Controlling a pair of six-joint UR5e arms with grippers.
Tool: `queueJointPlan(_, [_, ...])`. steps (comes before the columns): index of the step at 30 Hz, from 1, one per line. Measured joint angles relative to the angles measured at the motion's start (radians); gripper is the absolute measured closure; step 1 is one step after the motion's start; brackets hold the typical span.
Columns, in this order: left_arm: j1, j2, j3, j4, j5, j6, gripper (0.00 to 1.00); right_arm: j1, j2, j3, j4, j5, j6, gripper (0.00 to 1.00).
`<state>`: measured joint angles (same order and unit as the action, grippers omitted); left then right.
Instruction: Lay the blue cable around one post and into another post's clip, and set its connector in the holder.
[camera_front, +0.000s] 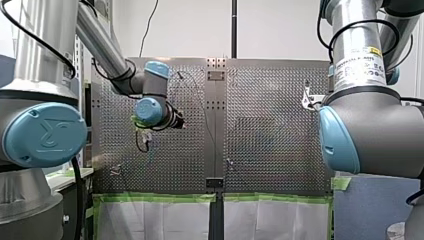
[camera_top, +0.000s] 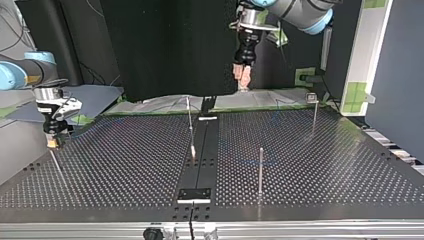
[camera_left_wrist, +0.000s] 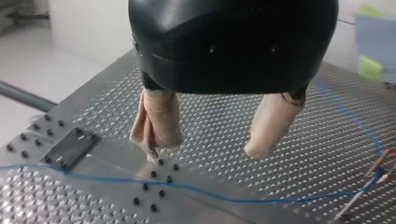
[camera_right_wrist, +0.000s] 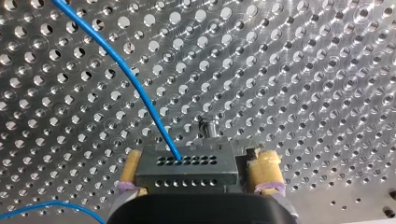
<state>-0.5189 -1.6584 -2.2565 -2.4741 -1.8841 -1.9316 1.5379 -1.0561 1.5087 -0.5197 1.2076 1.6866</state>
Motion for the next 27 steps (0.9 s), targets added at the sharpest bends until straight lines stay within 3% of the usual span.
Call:
queueJointPlan(5, [-0.051,0.000,-0.051,0.050,-0.029,0.051,0.02,0.000,0.000,0.000,0.000,0.000,0.000,0.01])
queueJointPlan(17, [-0.172,0.000,-0.148,0.172,-0.034,0.168,0.02,0.000,0.000,0.000,0.000,0.000,0.000,0.01])
queueJointPlan(27, [-0.268,0.000,-0.139,0.267,-0.016,0.158,0.02,0.000,0.000,0.000,0.000,0.000,0.000,0.01])
